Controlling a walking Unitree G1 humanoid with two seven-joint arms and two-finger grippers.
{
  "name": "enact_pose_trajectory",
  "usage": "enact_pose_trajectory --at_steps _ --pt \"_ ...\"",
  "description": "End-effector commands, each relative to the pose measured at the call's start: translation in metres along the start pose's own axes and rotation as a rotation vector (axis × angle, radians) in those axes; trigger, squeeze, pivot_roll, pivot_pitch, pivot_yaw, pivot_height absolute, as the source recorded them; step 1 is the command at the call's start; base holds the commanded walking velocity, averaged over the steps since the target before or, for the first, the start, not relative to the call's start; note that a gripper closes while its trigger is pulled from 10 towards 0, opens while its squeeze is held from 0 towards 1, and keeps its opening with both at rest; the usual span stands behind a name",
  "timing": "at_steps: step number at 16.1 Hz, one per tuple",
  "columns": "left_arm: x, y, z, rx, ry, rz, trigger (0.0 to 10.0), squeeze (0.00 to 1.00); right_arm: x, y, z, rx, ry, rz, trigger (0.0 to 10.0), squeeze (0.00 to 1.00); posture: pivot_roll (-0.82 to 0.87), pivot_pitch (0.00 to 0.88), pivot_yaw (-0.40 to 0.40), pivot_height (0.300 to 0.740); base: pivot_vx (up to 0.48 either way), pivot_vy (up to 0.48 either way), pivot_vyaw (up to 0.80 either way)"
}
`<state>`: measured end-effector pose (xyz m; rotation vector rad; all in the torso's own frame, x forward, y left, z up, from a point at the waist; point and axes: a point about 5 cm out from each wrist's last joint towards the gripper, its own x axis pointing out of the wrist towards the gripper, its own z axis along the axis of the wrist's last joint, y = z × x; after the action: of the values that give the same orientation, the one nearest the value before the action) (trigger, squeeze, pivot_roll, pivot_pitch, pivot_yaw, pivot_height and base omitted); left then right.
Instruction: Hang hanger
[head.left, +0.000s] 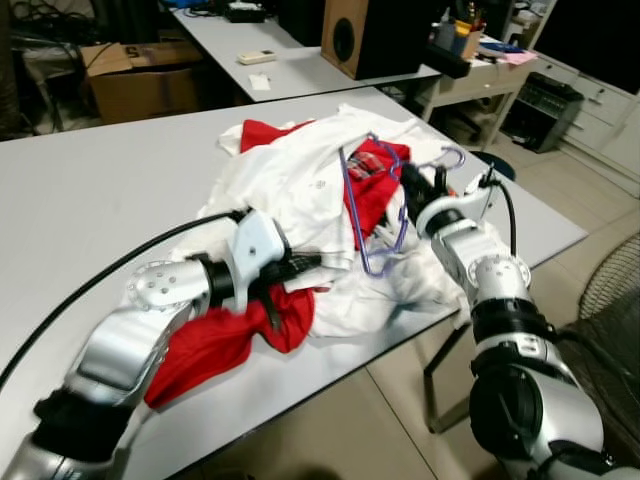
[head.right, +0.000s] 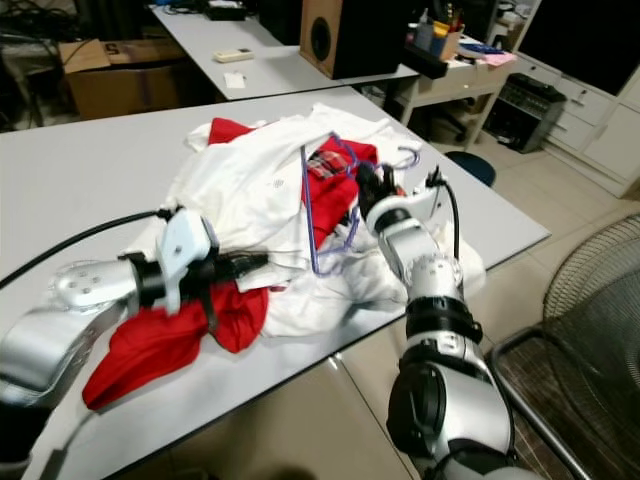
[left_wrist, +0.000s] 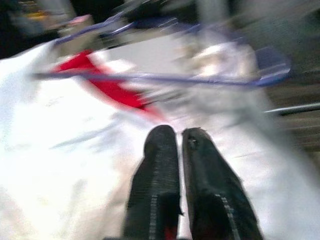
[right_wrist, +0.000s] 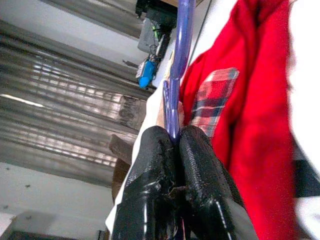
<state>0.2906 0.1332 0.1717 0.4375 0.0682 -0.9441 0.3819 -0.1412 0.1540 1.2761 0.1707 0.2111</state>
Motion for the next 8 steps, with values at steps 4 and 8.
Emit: enact_pose_trajectory --at_steps 4,8 --pt "0.023 0.000 0.000 0.153 -0.046 0.135 10.0 0.93 -0.013 0.005 -0.001 -0.022 -0.004 0.065 10.0 0.00 0.04 0.000 -0.070 0.740 0.000 0.000 0.00" --pt "0.039 -0.009 -0.010 0.239 -0.067 0.191 10.0 0.00 -0.026 0.008 -0.015 -0.047 0.025 0.116 10.0 0.00 0.03 0.000 -0.048 0.740 0.000 0.000 0.00"
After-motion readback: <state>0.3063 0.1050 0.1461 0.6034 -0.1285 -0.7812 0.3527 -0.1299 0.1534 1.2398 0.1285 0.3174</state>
